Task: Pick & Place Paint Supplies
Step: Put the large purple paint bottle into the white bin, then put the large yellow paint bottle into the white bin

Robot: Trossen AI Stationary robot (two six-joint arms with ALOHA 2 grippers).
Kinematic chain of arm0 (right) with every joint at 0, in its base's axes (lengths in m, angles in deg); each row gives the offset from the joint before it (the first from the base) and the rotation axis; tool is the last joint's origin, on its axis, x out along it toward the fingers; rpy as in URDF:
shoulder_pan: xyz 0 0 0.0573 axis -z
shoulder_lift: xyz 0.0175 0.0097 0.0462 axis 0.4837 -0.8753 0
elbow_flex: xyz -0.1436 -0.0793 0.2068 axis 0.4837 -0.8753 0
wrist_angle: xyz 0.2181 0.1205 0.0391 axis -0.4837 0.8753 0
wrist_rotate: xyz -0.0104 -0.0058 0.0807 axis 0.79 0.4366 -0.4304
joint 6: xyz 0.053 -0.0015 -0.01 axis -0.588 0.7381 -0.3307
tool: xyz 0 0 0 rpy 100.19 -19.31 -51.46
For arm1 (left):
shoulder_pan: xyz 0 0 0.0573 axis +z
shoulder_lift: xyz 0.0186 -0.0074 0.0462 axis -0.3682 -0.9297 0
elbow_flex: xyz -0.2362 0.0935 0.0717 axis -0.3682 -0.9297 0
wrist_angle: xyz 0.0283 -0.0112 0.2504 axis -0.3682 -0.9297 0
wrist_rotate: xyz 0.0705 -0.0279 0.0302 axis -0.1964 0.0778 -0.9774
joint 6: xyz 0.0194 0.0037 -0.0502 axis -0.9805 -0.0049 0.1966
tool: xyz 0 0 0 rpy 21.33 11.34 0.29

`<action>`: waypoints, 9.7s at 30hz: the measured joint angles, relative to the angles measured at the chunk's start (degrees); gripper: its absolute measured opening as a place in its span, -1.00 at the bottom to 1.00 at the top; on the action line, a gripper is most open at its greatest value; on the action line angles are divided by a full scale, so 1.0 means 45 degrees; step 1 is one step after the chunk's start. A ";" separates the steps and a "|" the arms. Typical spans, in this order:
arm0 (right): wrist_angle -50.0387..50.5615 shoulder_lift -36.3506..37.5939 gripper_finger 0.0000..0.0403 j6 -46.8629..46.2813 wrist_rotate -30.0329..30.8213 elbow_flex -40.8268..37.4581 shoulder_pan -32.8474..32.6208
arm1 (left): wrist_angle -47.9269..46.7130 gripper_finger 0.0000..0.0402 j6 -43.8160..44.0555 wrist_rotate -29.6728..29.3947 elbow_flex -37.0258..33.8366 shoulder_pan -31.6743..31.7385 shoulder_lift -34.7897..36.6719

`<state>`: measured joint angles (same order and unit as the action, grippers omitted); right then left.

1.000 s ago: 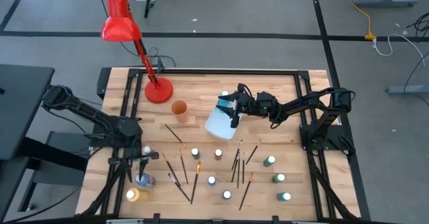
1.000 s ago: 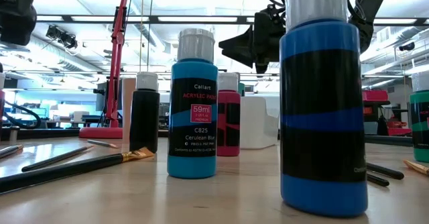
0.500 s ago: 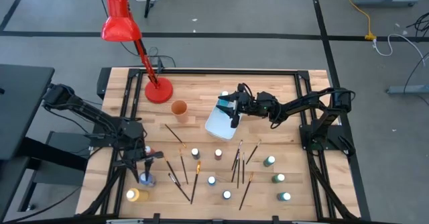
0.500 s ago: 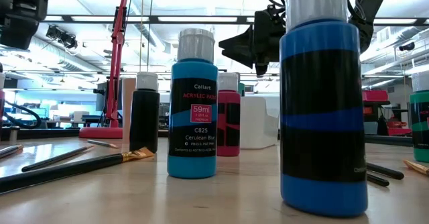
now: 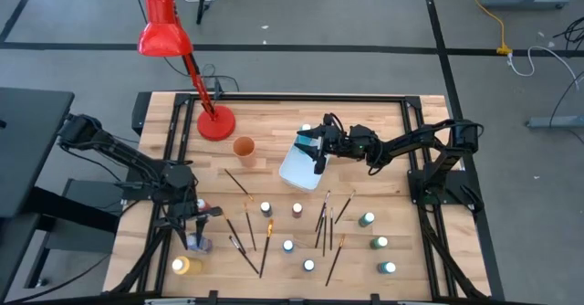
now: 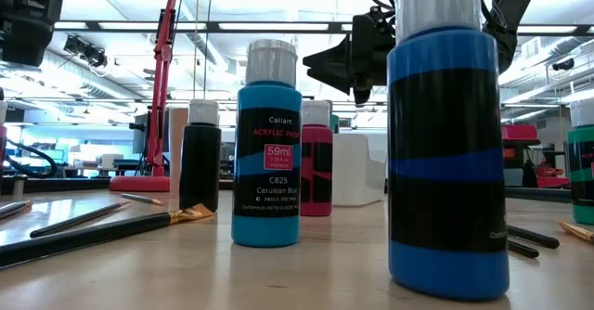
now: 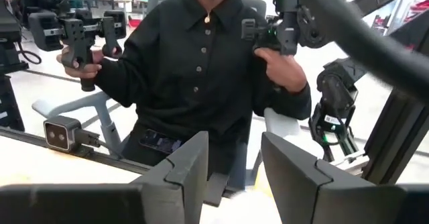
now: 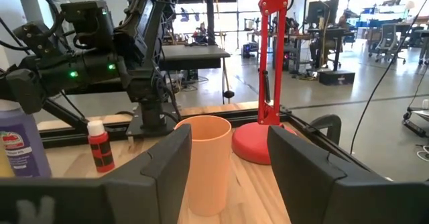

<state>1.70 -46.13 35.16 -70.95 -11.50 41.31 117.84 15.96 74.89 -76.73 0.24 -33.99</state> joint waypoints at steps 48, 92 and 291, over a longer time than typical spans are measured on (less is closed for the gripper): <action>-0.0748 0.0000 -0.02 -0.0065 0.0000 0.0000 0.0000 | -0.2413 -0.24 -0.1927 -0.1775 0.0045 -0.1112 0.0015; 0.8889 -0.0314 0.41 0.1586 -0.0671 0.5086 -0.3346 | -0.2627 -0.40 -0.2356 -0.9777 0.3164 0.2127 -0.0029; -0.4333 0.0087 0.28 -0.0085 -0.1229 -0.1506 -0.1608 | -0.2857 -0.12 0.0265 0.2208 0.3322 0.1965 -0.0010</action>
<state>-17.79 -45.74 34.77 -76.48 -18.28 34.07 104.98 17.15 84.83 -61.78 9.08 -34.03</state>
